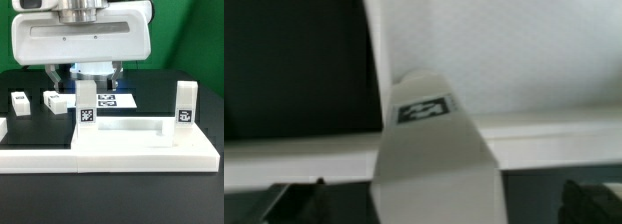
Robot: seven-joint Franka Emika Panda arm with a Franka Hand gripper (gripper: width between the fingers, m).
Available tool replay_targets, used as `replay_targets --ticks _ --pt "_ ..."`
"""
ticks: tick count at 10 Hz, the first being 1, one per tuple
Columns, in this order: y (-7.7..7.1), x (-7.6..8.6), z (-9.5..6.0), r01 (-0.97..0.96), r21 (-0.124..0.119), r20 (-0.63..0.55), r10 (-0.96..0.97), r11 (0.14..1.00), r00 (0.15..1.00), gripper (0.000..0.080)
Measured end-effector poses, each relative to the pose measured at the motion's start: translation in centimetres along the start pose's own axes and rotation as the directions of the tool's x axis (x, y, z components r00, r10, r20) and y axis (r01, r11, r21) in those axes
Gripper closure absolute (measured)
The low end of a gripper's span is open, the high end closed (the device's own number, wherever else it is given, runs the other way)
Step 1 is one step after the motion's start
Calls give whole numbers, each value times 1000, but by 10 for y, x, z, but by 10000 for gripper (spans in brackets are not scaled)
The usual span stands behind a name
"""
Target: Assemble desk
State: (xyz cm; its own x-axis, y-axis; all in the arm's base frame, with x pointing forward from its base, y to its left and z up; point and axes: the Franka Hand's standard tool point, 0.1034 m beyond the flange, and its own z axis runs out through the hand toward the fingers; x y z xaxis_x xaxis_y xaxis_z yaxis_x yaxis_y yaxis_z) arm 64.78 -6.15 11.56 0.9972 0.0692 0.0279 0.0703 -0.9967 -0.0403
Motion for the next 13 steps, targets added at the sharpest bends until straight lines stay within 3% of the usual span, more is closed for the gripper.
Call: replay_targets --ticks 3,5,8,10,11,12,13 --pt "-1 -2 2 -36 4 4 36 999 999 178" --pt "-1 -2 3 -157 3 5 157 988 988 512" --pt "0 2 3 -452 7 -31 452 892 892 510" --pt "0 2 3 -758 12 -40 757 653 652 510" --pt "3 3 3 -878 25 -13 878 478 478 510" --pt "12 2 2 -972 65 51 972 225 229 509" --pt "19 0 1 -971 66 51 971 230 234 509"
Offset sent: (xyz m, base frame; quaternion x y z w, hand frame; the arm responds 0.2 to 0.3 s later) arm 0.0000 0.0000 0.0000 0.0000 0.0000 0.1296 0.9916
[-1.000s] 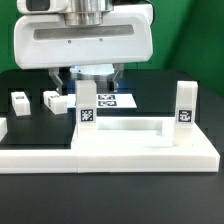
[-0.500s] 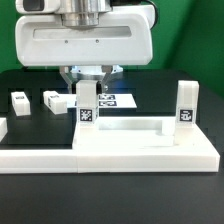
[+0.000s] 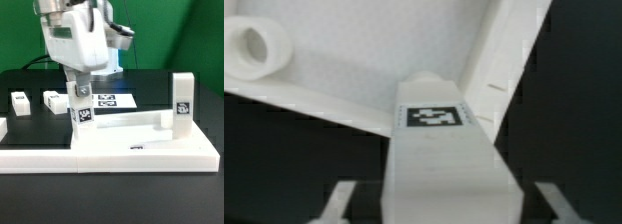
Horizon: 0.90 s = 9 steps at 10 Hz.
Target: Assemble desk
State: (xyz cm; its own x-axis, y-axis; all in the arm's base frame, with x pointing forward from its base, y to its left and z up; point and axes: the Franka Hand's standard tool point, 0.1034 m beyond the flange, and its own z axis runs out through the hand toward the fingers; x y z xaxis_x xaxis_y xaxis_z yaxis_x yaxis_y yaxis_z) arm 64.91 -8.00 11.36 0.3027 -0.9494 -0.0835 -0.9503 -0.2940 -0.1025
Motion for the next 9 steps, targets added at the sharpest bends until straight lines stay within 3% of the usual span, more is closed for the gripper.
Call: replay_targets --ticks 3,5,7,9 --pt "-1 -5 1 -268 0 13 268 963 963 509" --pt "-3 -8 2 -546 13 52 545 838 837 509" --pt "-5 -11 3 -641 10 53 640 767 766 507" --pt "-5 -15 3 -662 9 42 661 749 749 498"
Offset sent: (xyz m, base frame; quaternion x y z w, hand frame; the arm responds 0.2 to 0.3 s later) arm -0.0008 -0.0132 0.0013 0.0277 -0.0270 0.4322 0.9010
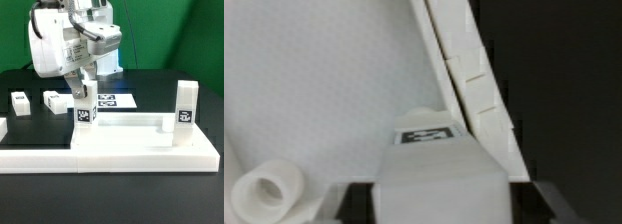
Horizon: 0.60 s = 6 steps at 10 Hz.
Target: Assemble desk
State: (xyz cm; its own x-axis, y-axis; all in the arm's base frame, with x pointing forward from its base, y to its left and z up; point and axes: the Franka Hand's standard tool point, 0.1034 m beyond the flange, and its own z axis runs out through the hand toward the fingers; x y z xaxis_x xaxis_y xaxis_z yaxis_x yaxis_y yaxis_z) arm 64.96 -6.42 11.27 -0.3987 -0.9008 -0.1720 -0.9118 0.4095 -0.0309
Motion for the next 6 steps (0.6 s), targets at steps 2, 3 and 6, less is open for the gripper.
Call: replay_targets --ticks 2,3,6 --pt "1 0 0 14 5 -7 -14 1000 1000 480" --pt "1 0 1 14 5 -7 -14 1000 1000 480" --pt "1 -26 -23 42 34 21 -42 999 999 176"
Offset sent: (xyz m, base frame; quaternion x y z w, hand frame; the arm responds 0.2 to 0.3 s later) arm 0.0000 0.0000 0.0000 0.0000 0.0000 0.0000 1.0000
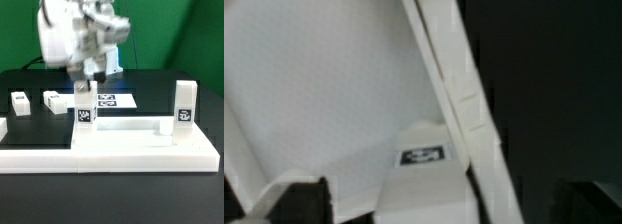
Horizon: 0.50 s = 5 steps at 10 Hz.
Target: Assemble desk
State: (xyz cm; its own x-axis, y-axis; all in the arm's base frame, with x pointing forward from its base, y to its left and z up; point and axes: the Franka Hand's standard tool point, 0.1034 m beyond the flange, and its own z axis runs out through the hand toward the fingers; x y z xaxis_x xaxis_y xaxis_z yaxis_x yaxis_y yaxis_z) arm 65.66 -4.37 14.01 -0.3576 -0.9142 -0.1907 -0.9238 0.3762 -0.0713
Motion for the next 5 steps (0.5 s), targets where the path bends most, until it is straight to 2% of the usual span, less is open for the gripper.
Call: replay_targets --ticks 1,2,5 --pt "6 -11 -6 15 1 9 -15 1000 1000 158" --pt "9 -15 -5 40 1 9 -40 999 999 158" --pt "10 -15 -3 39 -1 8 -39 999 999 150"
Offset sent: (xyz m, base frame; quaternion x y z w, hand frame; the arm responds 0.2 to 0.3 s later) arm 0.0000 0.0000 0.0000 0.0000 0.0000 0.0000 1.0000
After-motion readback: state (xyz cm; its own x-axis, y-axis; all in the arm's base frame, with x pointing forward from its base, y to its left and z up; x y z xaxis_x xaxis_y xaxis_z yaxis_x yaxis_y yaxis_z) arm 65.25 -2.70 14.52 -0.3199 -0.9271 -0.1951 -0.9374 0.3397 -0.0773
